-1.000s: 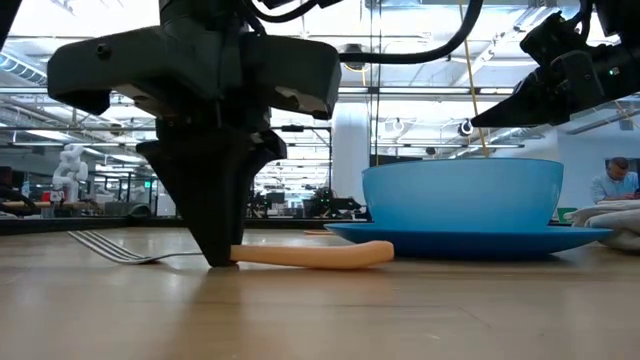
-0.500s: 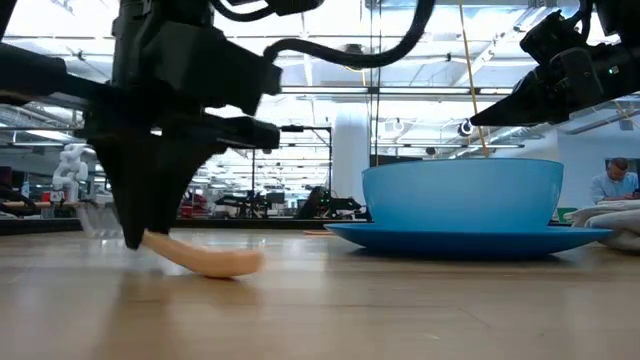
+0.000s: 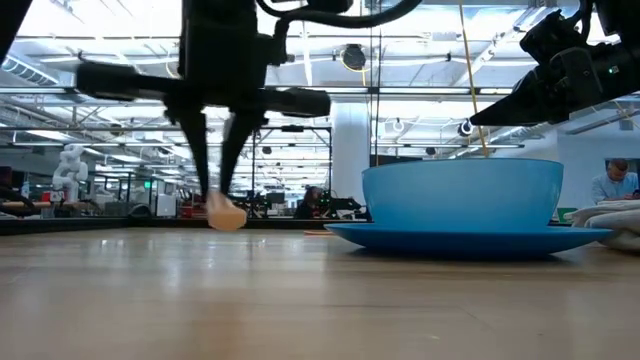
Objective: Set table place
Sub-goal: Put the light orange fork to the left of the blue plate
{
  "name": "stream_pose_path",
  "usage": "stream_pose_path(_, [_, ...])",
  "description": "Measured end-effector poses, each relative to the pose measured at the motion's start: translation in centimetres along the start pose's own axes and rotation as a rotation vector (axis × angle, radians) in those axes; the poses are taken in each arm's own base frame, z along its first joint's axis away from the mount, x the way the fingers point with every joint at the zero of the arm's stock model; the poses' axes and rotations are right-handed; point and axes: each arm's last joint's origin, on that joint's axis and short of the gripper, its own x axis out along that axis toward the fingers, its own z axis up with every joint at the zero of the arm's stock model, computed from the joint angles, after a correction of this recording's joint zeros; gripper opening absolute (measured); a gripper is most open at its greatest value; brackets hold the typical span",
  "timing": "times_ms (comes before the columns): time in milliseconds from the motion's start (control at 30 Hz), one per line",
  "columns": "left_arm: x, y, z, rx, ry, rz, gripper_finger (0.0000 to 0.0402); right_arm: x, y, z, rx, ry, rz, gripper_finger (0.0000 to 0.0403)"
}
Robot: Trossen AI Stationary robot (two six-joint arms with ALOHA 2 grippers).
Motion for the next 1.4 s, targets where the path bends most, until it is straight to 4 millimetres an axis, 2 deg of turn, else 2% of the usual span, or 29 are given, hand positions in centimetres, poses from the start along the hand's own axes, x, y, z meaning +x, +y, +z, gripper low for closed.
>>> stream_pose_path(300, [0.3,1.2,-1.7,0.236,0.117,0.046,0.0027,0.0,0.0,0.0,0.000,0.000,0.000,0.0000])
stream_pose_path(633, [2.3,0.2,-2.7,0.444,0.156,-0.039,0.0027,0.0,0.0,0.0,0.001,-0.002,0.000,0.0000])
stream_pose_path(1067, [2.5,2.2,-4.2,0.427,0.039,0.024,0.0027,0.0,0.0,0.1,-0.004,-0.011,0.000,0.0000])
stream_pose_path(1400, [2.4,2.7,-3.7,0.439,-0.065,0.062,0.0027,0.0,0.0,0.1,-0.006,-0.011,0.000,0.0000])
